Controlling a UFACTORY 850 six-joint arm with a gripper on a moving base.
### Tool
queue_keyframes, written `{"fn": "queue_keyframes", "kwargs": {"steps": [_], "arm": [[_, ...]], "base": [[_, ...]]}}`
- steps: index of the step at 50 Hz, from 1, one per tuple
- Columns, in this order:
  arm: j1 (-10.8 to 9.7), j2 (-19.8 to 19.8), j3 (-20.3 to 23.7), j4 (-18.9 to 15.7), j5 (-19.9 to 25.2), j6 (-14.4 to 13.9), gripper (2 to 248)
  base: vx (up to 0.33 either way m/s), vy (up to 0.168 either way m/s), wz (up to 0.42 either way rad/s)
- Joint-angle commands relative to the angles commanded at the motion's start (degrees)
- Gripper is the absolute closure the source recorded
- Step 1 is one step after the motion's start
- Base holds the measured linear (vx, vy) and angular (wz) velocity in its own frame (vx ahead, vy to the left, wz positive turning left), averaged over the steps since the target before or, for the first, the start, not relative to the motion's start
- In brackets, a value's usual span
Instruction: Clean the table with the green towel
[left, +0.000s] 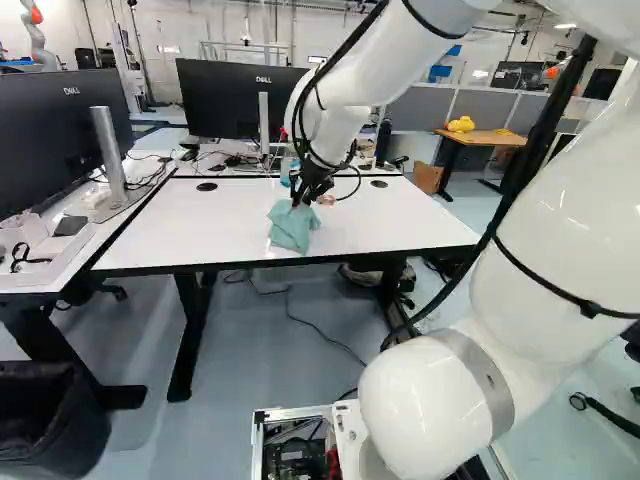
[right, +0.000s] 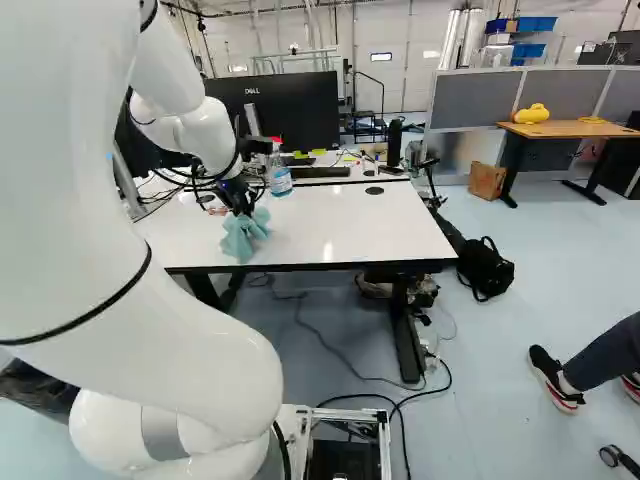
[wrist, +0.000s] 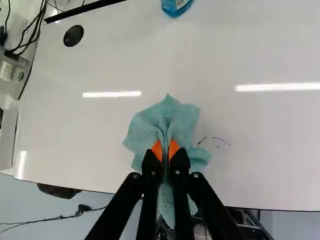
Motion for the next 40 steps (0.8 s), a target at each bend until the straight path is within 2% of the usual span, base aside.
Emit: {"fn": "queue_keyframes", "kwargs": {"steps": [40], "arm": [[-8.5,1.8,1.8,0.0,0.0,0.0,215]], "base": [[0.000,0.000,0.000]]}}
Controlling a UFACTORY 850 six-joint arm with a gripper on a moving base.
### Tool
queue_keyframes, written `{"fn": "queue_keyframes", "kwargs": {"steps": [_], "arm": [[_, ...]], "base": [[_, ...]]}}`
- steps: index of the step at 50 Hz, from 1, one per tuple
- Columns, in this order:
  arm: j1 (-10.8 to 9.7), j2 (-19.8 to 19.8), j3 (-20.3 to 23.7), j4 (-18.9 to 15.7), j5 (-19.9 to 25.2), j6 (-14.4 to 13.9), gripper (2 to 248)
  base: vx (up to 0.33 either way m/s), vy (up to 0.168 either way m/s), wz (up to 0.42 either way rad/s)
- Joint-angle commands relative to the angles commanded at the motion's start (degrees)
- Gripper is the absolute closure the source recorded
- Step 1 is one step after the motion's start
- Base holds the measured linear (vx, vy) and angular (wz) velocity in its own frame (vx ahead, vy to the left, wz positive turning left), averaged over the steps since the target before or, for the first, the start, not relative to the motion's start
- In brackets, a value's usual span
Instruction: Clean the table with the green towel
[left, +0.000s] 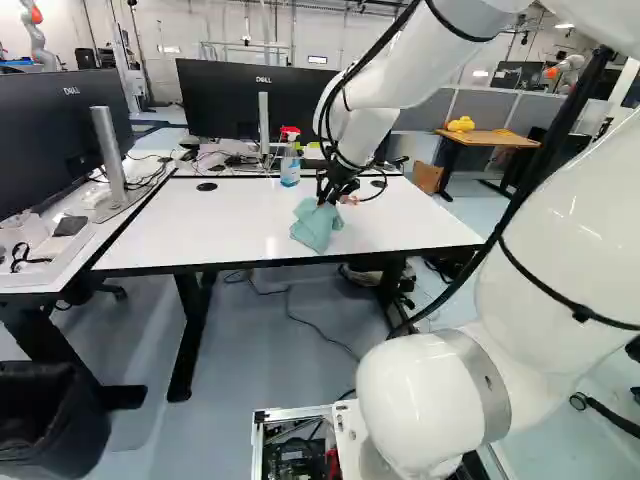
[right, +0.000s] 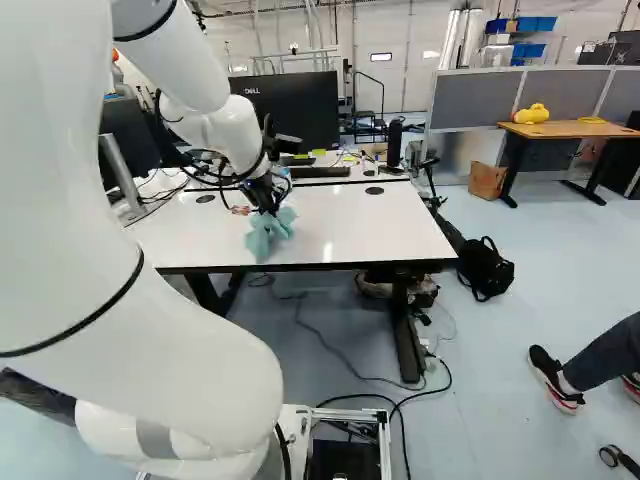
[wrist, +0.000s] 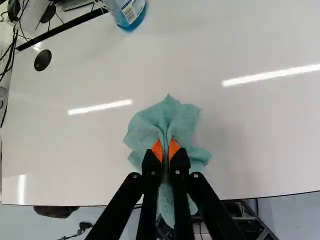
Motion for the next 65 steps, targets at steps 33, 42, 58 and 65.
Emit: {"fn": "queue_keyframes", "kwargs": {"steps": [33,42,58,65], "arm": [[-0.5,-4.8,-1.1,0.0,0.0,0.0,215],[-0.5,-6.5,-1.5,0.0,0.0,0.0,215],[-0.5,-8.2,-1.8,0.0,0.0,0.0,215],[-0.5,-8.2,-1.8,0.0,-0.2,0.0,215]], "base": [[0.000,0.000,0.000],[0.000,0.000,0.000],[0.000,0.000,0.000],[0.000,0.000,0.000]]}}
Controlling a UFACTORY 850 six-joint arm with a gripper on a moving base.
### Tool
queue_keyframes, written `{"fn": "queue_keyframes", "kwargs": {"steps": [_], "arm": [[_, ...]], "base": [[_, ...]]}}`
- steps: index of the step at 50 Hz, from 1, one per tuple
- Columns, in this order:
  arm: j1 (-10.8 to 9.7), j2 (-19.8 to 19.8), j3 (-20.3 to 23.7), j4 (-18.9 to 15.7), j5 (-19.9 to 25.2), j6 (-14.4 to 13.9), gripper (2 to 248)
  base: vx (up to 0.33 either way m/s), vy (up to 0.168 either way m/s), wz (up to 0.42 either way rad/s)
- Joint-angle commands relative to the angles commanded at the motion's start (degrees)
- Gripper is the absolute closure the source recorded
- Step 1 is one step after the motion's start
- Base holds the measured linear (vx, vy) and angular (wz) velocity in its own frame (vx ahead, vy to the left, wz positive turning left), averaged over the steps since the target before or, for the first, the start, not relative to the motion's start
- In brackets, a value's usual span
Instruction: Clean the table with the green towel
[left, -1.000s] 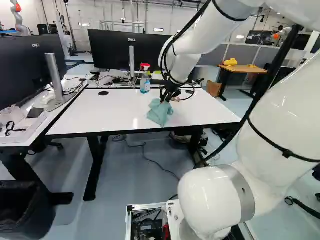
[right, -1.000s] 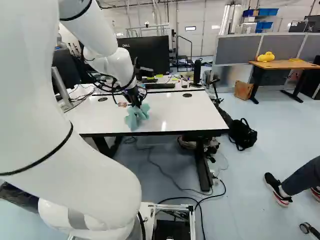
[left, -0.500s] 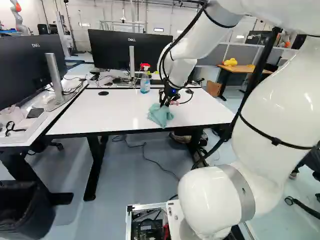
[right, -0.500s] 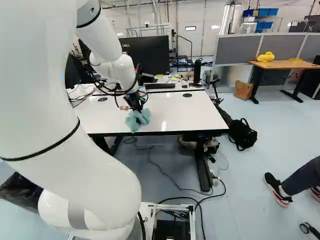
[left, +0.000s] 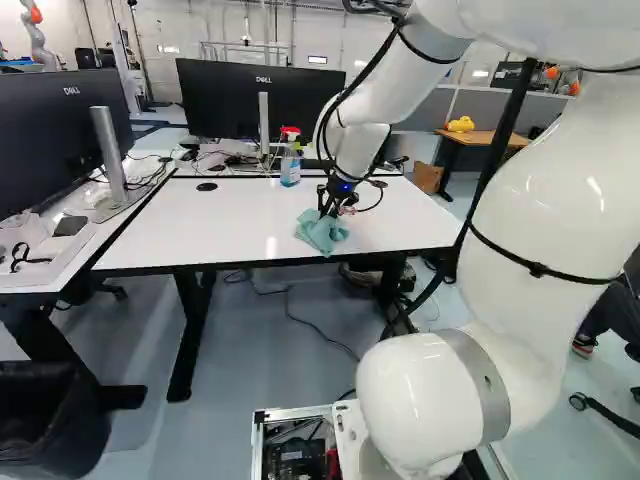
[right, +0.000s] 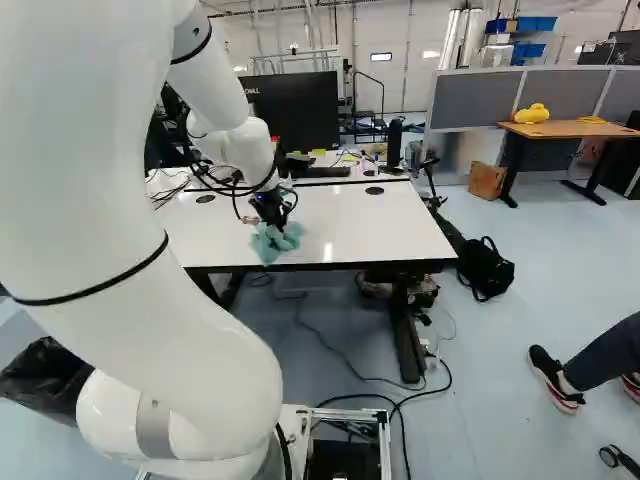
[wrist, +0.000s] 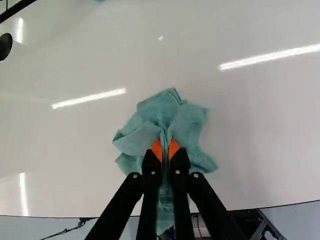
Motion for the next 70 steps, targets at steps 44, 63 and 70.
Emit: {"fn": "queue_keyframes", "kwargs": {"steps": [44,63,70], "arm": [[0.0,0.0,0.0,1.9,-3.9,0.0,215],[-2.2,0.2,0.2,1.9,-3.9,0.0,215],[-3.8,0.0,0.0,1.9,-3.9,0.0,215]], "base": [[0.000,0.000,0.000],[0.000,0.000,0.000],[0.000,0.000,0.000]]}}
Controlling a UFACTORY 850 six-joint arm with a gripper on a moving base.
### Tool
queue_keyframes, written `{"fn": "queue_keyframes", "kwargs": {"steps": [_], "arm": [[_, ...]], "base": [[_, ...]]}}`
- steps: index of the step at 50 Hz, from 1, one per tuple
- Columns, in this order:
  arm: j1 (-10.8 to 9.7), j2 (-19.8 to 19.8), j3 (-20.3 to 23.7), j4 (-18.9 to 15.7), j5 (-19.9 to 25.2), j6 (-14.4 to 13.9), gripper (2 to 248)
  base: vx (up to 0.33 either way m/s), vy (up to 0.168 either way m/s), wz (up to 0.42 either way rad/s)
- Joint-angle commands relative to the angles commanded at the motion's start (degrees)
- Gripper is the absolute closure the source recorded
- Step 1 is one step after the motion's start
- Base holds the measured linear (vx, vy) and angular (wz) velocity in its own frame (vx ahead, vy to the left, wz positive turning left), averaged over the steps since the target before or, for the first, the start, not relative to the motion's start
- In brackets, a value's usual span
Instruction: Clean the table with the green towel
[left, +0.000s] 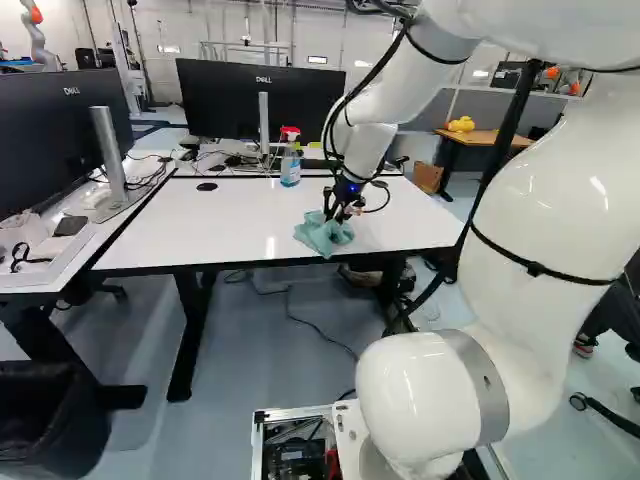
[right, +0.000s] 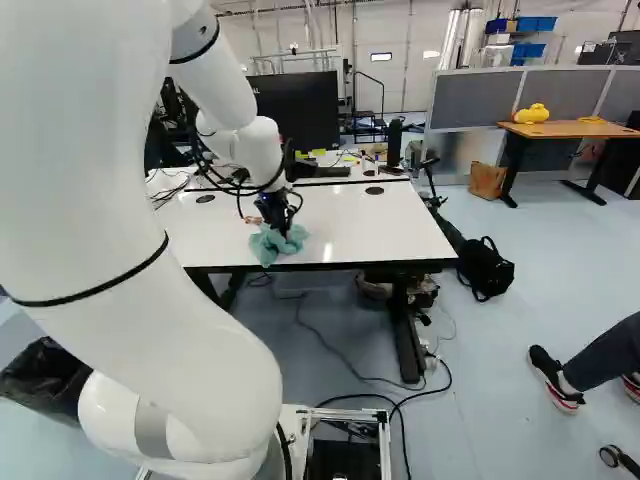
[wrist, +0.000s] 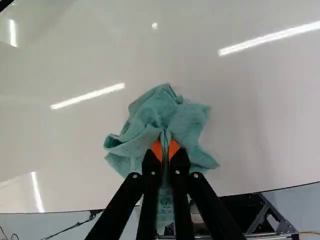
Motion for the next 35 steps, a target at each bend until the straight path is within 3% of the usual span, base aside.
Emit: {"fn": "queue_keyframes", "kwargs": {"steps": [8,15,35], "arm": [[-1.5,-0.9,-1.0,0.0,0.0,0.0,215],[-1.6,-2.6,-2.8,0.0,0.0,0.0,215],[0.5,-7.3,-8.1,0.0,0.0,0.0,215]], "base": [[0.000,0.000,0.000],[0.000,0.000,0.000],[0.000,0.000,0.000]]}}
